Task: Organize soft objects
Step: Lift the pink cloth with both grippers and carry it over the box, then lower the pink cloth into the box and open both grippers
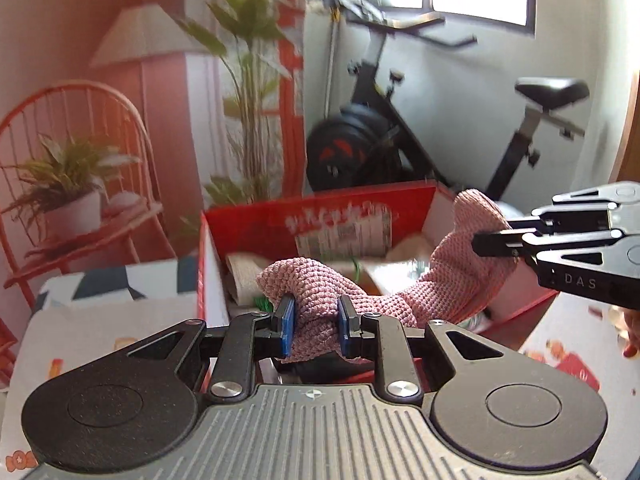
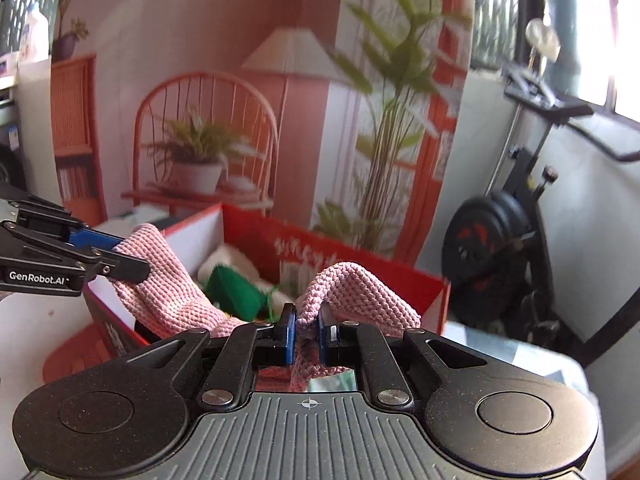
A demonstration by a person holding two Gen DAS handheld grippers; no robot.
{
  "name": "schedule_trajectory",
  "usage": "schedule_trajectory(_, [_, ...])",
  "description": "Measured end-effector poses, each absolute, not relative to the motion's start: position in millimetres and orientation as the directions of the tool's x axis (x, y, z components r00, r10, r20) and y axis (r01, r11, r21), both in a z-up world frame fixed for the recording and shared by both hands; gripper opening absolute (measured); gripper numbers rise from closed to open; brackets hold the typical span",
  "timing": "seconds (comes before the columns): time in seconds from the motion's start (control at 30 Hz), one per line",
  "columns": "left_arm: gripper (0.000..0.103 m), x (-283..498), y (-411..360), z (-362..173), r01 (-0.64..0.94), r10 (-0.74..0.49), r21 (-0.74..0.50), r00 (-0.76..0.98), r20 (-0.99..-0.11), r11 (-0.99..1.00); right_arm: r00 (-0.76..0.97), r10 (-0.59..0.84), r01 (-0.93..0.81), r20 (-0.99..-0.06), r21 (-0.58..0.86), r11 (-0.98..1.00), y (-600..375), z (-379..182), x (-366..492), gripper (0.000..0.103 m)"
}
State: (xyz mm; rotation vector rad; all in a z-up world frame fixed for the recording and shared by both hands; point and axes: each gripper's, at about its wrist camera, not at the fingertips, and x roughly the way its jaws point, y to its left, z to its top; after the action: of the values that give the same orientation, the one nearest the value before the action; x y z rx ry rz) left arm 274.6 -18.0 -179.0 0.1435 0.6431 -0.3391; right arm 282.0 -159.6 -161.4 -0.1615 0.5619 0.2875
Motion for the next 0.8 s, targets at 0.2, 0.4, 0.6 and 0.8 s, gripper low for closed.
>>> schedule_trajectory(0.2, [0.023,307,-14,-208,0.358,-0.249,-0.002,0.644,-0.724,0.934,0.719,0.242,-0.302,-0.651,0.022,0.953,-158,-195,305,0.010])
schedule_trajectory(0.4, [0.023,332,-17,-218,0.349,-0.229,-0.014,0.584,-0.778,0.937,0.654,0.265,-0.264,-0.709,0.114,0.958,-162,-215,320,0.010])
schedule_trajectory(0.6, [0.023,343,-20,-227,0.338,-0.214,-0.019,0.551,-0.807,0.941,0.603,0.300,-0.210,-0.739,0.216,0.954,-170,-223,336,0.010])
schedule_trajectory(0.8, [0.024,348,-23,-233,0.338,-0.210,-0.020,0.536,-0.817,0.941,0.554,0.322,-0.173,-0.768,0.272,0.947,-172,-232,348,0.010])
